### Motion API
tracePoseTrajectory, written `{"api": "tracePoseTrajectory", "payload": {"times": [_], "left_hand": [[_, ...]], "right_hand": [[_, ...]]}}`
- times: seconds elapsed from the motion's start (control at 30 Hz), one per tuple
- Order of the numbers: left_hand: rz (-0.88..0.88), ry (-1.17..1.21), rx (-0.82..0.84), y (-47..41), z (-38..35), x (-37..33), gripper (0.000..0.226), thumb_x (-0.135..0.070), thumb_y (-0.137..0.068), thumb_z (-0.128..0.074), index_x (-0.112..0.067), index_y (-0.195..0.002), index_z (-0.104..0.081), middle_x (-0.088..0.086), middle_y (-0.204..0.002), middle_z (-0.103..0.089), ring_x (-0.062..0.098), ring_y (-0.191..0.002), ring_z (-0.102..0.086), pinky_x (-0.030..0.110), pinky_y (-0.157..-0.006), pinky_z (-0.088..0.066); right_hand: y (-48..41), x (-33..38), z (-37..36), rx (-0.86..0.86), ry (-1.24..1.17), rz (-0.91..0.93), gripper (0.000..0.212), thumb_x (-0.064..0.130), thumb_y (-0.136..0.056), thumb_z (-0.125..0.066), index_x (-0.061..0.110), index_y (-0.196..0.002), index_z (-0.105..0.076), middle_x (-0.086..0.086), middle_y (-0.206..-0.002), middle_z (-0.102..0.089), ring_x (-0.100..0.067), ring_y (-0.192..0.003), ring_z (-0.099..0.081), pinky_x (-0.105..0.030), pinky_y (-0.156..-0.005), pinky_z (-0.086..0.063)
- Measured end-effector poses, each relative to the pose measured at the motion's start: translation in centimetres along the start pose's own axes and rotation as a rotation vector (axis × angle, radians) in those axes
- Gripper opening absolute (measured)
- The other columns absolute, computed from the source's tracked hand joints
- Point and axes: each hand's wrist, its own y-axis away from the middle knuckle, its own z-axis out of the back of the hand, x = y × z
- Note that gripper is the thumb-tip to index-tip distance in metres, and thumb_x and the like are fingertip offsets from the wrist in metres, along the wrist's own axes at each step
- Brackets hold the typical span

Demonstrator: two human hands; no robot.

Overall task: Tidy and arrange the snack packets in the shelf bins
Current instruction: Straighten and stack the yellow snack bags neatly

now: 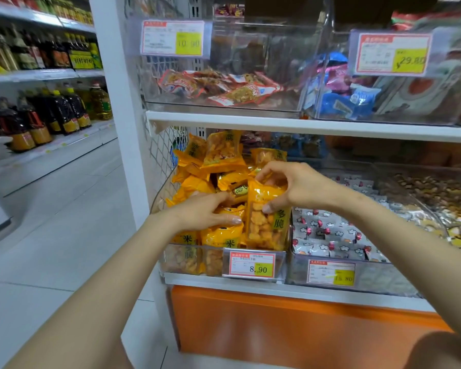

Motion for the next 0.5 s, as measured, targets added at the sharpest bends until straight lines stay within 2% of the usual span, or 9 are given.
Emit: {"api": "tracePoseTrajectory", "payload": {"times": [0.1, 0.2, 0.27, 0.37, 0.43, 0.5], "left_hand": [[0.003, -0.041, 0.001, -0.1, -0.1, -0.1, 0.056, -0.053, -0.089, -0.047, -0.02, -0.135, -0.045, 0.002, -0.135, -0.051, 0.02, -0.124, -0.045, 0.031, -0.102, -0.025], [0.005, -0.028, -0.015, -0.2, -0.3, -0.2, 0.055, -0.053, -0.091, -0.042, -0.02, -0.134, -0.045, 0.002, -0.136, -0.051, 0.019, -0.125, -0.045, 0.031, -0.101, -0.023], [0.015, -0.023, -0.011, -0.3, -0.2, -0.4, 0.053, -0.052, -0.093, -0.035, -0.021, -0.136, -0.042, 0.003, -0.134, -0.053, 0.02, -0.125, -0.045, 0.032, -0.102, -0.022], [0.033, -0.002, 0.009, -0.2, 0.4, -0.4, 0.057, -0.057, -0.09, -0.023, -0.023, -0.128, -0.048, 0.001, -0.125, -0.058, 0.02, -0.122, -0.046, 0.037, -0.104, -0.019], [0.044, -0.031, 0.04, 0.1, 0.9, -0.1, 0.063, -0.066, -0.082, -0.029, -0.025, -0.124, -0.053, -0.002, -0.124, -0.059, 0.018, -0.12, -0.048, 0.037, -0.105, -0.022], [0.042, -0.074, 0.068, 0.5, 1.1, 0.1, 0.06, -0.064, -0.081, -0.047, -0.027, -0.127, -0.052, -0.004, -0.128, -0.056, 0.016, -0.121, -0.047, 0.034, -0.106, -0.025]], "right_hand": [[0.3, -0.4, 1.0, -0.117, -0.146, -0.017, 0.044, 0.02, -0.065, -0.084, 0.032, -0.098, -0.058, 0.008, -0.101, -0.059, -0.01, -0.096, -0.056, -0.023, -0.077, -0.046], [0.3, -1.0, 1.4, -0.278, -0.288, -0.04, 0.04, 0.018, -0.062, -0.084, 0.034, -0.09, -0.061, 0.006, -0.095, -0.058, -0.01, -0.09, -0.057, -0.024, -0.073, -0.046], [0.3, -1.2, 1.6, -0.368, -0.386, -0.051, 0.037, 0.018, -0.064, -0.082, 0.029, -0.093, -0.062, 0.005, -0.093, -0.059, -0.009, -0.086, -0.059, -0.023, -0.073, -0.047], [0.3, -1.4, 1.9, -0.435, -0.533, -0.055, 0.034, 0.012, -0.069, -0.078, 0.022, -0.096, -0.061, 0.006, -0.09, -0.065, -0.009, -0.083, -0.063, -0.019, -0.071, -0.049], [0.1, -1.5, 1.8, -0.451, -0.566, -0.064, 0.035, 0.011, -0.07, -0.078, 0.02, -0.1, -0.061, 0.006, -0.091, -0.066, -0.009, -0.083, -0.064, -0.014, -0.068, -0.049], [-0.1, -1.7, 1.4, -0.485, -0.572, -0.068, 0.038, 0.013, -0.07, -0.079, 0.017, -0.103, -0.06, 0.005, -0.092, -0.065, -0.011, -0.084, -0.064, -0.015, -0.068, -0.05]]}}
